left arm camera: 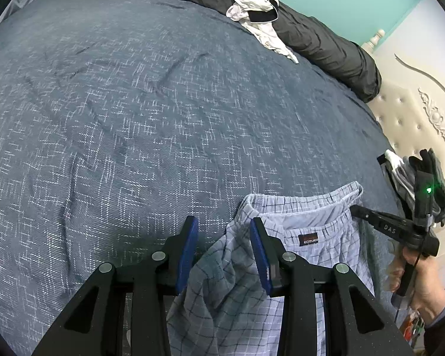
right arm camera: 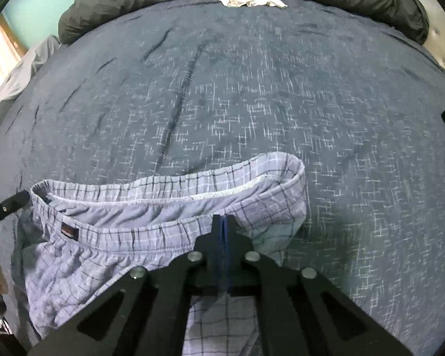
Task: Fold clothes
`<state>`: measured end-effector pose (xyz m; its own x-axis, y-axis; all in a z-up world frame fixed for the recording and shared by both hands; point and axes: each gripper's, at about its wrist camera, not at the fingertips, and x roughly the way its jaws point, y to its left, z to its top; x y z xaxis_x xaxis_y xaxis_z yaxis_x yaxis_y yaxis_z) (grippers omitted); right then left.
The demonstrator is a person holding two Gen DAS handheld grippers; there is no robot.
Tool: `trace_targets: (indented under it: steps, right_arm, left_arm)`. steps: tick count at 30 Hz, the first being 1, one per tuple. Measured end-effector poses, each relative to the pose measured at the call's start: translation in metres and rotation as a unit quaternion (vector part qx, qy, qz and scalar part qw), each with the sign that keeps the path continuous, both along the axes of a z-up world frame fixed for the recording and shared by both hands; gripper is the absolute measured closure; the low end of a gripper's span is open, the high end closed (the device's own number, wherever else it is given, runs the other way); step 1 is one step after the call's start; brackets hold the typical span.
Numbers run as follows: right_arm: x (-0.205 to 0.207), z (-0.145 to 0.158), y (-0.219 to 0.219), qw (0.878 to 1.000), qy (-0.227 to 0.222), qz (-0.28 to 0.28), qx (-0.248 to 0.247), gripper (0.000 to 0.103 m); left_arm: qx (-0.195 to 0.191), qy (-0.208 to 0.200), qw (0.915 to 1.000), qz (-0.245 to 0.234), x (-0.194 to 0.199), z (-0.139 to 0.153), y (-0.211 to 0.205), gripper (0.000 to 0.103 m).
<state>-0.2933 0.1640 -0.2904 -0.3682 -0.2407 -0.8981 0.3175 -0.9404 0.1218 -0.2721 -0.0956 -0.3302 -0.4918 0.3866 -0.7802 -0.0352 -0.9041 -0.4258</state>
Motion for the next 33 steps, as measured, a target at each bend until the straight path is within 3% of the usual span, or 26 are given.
trace_targets:
  steps: [15,29,33]
  right_arm:
    - [0.004,0.032,0.052,0.996,0.040,-0.050,-0.063,0.103]
    - [-0.002,0.033,0.093,0.993,0.052,-0.097,-0.048,0.103]
    - [-0.002,0.030,0.093,0.994,0.052,-0.085,-0.054,0.103]
  left_arm:
    - [0.004,0.003,1.0000,0.006,0.003,0.004,-0.004,0.064]
    - [0.007,0.002,0.9996,-0.029,-0.007,0.003,0.026,0.064]
    - [0.004,0.002,0.9984,-0.057,-0.010,0.000,0.044,0.064]
